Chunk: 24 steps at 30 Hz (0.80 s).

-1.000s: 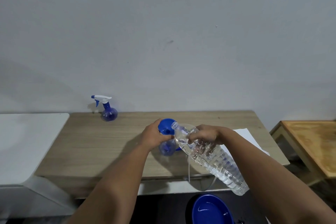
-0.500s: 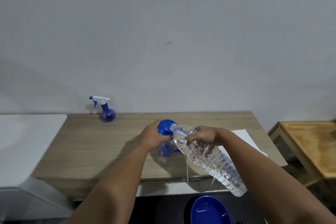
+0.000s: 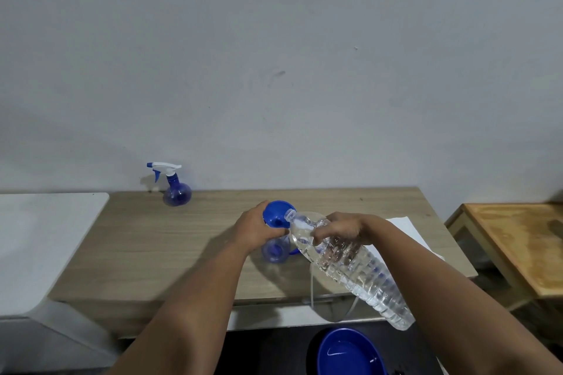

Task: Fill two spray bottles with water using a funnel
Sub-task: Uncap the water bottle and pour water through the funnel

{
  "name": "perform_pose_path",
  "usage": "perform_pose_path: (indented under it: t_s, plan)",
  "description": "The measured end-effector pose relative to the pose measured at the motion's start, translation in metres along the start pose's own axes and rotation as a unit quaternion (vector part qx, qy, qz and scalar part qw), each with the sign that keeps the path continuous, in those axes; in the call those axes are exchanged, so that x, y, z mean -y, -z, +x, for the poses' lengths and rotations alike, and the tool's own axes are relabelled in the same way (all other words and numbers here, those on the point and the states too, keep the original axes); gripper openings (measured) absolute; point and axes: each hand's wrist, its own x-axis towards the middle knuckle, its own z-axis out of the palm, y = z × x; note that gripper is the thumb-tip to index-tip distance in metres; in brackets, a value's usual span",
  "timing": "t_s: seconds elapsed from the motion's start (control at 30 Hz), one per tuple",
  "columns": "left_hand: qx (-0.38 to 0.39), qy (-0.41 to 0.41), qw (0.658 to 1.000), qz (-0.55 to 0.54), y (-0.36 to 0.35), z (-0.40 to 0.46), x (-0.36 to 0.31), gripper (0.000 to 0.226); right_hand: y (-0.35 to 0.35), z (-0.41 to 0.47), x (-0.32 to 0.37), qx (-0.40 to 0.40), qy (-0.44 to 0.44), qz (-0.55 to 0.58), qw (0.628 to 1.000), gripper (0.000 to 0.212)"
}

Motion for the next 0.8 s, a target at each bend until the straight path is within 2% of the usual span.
perform_pose_path:
  t_s: [0.27, 0.5, 0.6, 0.8]
  plan:
    - [0.004, -0.010, 1.000, -0.011, 0.0016, -0.0011, 0.0006, 0.055, -0.0025, -0.0011, 0.0008, -0.009, -0.003, 0.002, 1.000, 0.061]
    - [0.002, -0.005, 1.000, -0.012, 0.0029, 0.0000, 0.0013, 0.057, -0.0038, -0.0049, 0.0060, -0.017, -0.008, -0.004, 1.000, 0.033]
    - [0.002, -0.003, 1.000, -0.011, 0.0032, 0.0011, 0.0015, 0.060, -0.0021, -0.0021, 0.0047, -0.012, -0.022, 0.002, 1.000, 0.049]
    - [0.005, -0.004, 1.000, -0.015, 0.0040, 0.0034, 0.0011, 0.058, 0.0009, 0.0007, 0.0036, -0.008, -0.028, -0.004, 1.000, 0.059]
